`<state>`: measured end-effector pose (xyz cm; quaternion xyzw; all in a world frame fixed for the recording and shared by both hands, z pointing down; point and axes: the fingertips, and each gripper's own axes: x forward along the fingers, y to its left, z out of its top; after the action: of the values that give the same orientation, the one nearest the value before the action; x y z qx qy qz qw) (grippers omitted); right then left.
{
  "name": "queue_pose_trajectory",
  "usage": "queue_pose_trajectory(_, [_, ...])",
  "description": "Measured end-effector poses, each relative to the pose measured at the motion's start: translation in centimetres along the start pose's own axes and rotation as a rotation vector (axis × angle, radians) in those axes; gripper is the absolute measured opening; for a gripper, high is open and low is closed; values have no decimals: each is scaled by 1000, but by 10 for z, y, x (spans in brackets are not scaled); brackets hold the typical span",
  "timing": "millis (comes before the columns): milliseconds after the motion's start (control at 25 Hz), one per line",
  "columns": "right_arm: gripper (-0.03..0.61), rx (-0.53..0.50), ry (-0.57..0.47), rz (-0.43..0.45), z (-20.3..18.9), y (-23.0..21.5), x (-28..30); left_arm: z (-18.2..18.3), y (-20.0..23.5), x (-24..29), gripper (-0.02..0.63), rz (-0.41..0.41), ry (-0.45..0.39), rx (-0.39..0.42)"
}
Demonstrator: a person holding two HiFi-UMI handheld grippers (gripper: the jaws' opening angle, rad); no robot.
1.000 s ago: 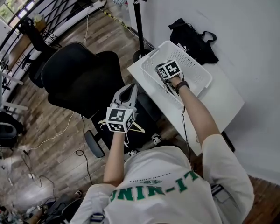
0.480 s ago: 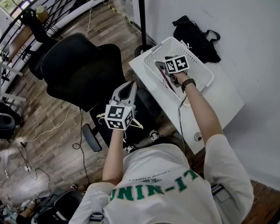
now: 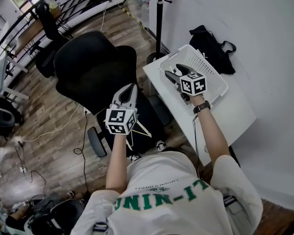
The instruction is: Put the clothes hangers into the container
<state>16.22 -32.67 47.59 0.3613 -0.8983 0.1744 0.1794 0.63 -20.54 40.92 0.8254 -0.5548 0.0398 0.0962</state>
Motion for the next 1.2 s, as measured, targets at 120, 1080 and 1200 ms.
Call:
queue_pose_trajectory(120, [310, -31, -57, 45, 15, 39, -8, 1, 16, -16, 15, 48, -6, -2])
queue_pose_trajectory(1080, [288, -353, -16, 371, -11, 285, 51, -38, 124, -144, 15, 357, 27, -32])
queue_pose_trajectory(1200, [288, -376, 40, 419, -30, 298, 64, -48, 132, -154, 15, 374, 46, -50])
